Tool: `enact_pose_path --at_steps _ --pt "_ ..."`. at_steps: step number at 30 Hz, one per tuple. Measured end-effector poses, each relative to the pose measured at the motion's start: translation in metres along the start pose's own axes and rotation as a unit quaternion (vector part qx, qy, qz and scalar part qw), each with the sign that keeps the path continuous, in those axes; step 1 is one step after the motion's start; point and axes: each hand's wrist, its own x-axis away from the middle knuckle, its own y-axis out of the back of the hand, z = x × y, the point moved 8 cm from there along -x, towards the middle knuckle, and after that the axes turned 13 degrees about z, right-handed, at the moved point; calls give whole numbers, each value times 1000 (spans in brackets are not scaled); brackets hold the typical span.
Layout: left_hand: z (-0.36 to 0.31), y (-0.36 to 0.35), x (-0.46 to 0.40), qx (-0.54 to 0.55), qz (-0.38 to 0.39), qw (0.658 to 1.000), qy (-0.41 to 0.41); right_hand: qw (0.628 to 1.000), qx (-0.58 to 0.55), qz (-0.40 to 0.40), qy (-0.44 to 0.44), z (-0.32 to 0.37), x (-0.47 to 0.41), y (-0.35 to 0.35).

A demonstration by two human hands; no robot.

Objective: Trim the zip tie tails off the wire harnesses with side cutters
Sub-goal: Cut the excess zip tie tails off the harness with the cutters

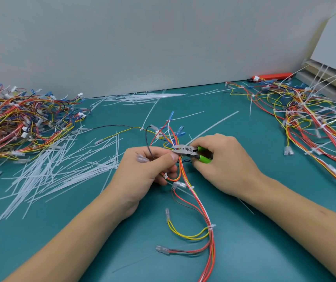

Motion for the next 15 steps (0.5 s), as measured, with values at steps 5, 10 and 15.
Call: enact_pose_path --at_steps 5,10,15 --pt "1 -1 0 -7 4 1000 -5 1000 -17 16 5 -2 0 -2" --pt "1 -2 -1 -18 5 1000 -8 999 -16 32 5 -2 -2 -5" --pt "0 -2 -2 -22 7 1000 -11 999 12 40 -16 -4 1 -6"
